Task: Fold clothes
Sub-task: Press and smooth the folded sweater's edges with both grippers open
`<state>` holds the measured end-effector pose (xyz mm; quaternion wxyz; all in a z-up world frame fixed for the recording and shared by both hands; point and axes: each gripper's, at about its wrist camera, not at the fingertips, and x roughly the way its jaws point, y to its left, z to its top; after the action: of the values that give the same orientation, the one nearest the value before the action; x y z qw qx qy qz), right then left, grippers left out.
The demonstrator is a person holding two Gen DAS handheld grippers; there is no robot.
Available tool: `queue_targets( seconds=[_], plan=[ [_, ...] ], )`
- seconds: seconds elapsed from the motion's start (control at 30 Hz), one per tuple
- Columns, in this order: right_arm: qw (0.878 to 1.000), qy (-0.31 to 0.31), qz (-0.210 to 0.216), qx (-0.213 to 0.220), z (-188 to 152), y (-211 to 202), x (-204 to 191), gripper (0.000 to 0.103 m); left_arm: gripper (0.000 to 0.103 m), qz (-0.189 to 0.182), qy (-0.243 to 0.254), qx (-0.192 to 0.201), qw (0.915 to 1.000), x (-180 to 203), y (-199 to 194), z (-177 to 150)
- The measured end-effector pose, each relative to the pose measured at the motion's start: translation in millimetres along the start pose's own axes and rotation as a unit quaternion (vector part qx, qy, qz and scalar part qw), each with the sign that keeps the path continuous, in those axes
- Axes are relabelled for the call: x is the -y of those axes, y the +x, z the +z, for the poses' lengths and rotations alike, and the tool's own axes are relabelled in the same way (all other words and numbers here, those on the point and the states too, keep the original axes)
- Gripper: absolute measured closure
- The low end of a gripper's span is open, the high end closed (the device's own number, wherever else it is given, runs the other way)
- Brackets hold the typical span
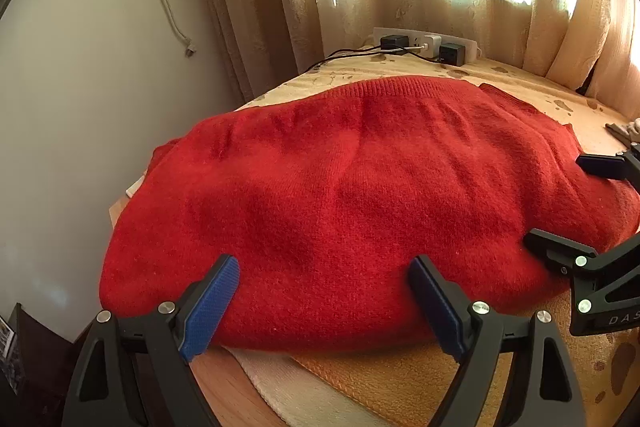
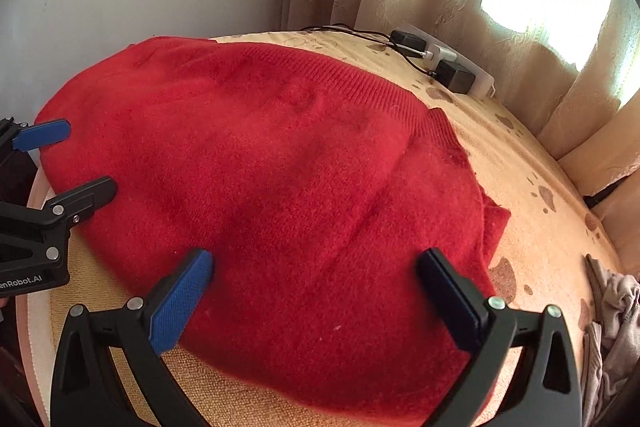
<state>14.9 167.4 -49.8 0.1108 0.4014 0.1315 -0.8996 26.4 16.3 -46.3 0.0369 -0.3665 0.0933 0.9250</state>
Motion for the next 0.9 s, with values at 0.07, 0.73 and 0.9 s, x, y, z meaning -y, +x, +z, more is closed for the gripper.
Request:
queue_targets(
  seconds=[0.07,0.73,0.9],
  plan=[
    [1.000,0.000,0.000,0.000,-0.4,-0.6,-0.3,0.000,0.014,0.004,0.003,0.001,1.0000,1.4,-0.5,-0.2],
    [1.000,-0.005,-0.009,0.003,-2.6,-4.1,-2.3,0.000,0.014,0.027,0.022,0.005,0.9994,8.5,-2.0,0.5],
    [1.000,0.005,-0.015,0.007,-2.8,-6.2,-1.1,0.000,0.014,0.027,0.024,0.007,0.9993,8.1,-2.0,0.3]
  ],
)
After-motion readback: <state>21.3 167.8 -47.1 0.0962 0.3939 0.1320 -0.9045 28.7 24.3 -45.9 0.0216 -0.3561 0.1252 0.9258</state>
